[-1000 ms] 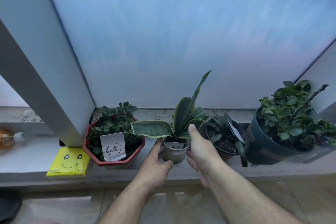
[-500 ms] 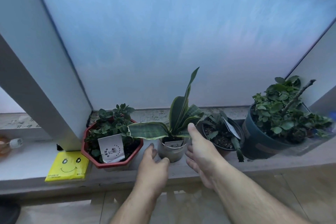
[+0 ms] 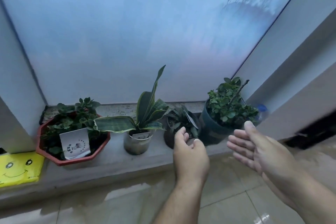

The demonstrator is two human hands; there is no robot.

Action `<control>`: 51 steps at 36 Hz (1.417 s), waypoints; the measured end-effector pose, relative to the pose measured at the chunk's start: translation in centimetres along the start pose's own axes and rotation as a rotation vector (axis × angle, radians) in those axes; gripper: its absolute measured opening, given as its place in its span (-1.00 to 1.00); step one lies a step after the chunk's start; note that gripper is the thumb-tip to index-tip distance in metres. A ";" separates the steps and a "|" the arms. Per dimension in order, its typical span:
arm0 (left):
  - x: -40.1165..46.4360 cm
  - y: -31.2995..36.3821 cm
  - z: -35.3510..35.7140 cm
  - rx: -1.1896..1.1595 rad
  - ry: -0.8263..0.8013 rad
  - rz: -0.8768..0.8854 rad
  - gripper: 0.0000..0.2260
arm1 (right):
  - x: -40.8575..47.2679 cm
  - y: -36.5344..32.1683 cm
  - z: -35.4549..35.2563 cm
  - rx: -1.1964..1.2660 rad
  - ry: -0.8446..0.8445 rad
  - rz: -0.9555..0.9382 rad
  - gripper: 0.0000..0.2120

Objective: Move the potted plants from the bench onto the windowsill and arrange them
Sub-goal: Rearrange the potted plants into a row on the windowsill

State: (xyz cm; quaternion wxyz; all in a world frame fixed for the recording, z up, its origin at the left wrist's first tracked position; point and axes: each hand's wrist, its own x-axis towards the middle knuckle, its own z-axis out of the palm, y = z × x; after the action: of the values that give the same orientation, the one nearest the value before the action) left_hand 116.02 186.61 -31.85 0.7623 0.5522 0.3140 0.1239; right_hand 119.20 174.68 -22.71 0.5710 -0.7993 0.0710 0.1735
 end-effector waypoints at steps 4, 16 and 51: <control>-0.3 -0.2 0.1 0.095 -0.013 0.041 -0.56 | 0.3 1.0 -2.0 0.019 -0.003 0.017 -0.23; 1.4 -1.8 -0.8 0.329 0.161 0.099 -0.57 | 6.6 3.9 -0.4 -0.132 -0.238 -0.092 -0.55; 2.0 0.3 3.1 0.391 0.267 -0.086 -0.48 | 16.5 6.2 0.5 -0.271 -0.378 -0.100 -0.55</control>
State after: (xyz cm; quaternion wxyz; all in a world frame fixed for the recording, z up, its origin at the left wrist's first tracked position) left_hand 119.52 185.39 -31.68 0.5972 0.6541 0.4534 0.1001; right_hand 132.55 174.47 -34.28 0.4694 -0.8244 -0.1011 0.2996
